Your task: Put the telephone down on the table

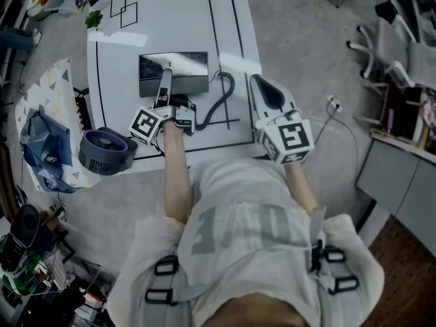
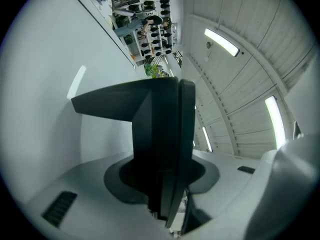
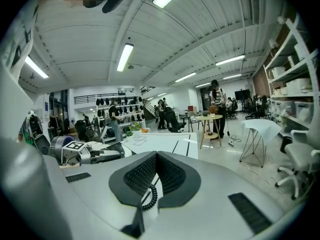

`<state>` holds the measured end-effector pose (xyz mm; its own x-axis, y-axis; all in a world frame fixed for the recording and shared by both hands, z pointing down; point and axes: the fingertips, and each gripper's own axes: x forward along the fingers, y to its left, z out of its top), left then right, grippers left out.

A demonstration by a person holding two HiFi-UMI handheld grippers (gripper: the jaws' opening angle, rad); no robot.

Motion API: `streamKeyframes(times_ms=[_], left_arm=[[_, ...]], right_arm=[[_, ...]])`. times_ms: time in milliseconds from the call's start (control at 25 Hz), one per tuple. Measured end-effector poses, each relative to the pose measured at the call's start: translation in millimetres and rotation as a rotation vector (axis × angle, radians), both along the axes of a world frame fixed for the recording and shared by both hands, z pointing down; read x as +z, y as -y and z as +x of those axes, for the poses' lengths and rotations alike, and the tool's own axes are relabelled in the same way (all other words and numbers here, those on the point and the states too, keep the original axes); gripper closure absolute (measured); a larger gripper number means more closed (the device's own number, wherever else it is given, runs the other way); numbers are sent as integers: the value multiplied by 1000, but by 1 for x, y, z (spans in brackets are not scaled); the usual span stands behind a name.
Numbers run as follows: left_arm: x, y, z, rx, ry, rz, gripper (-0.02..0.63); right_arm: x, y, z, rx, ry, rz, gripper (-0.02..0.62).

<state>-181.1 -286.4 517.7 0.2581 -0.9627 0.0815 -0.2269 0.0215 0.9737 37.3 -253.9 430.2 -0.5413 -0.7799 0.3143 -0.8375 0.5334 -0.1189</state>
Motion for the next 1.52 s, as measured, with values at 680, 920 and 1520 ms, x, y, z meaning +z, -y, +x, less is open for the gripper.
streamKeyframes(times_ms=[680,920,1520], left_arm=[[20,-6,4,45,142,-80,440],[19,-5,4,40,135,-86,440],[24,-6,3,29,76,-109,431]], right_arm=[[4,-5,3,10,-3,-1,589],[6,-7,2,16,0,-14,589],[6,-12,0,10,3,-5,589]])
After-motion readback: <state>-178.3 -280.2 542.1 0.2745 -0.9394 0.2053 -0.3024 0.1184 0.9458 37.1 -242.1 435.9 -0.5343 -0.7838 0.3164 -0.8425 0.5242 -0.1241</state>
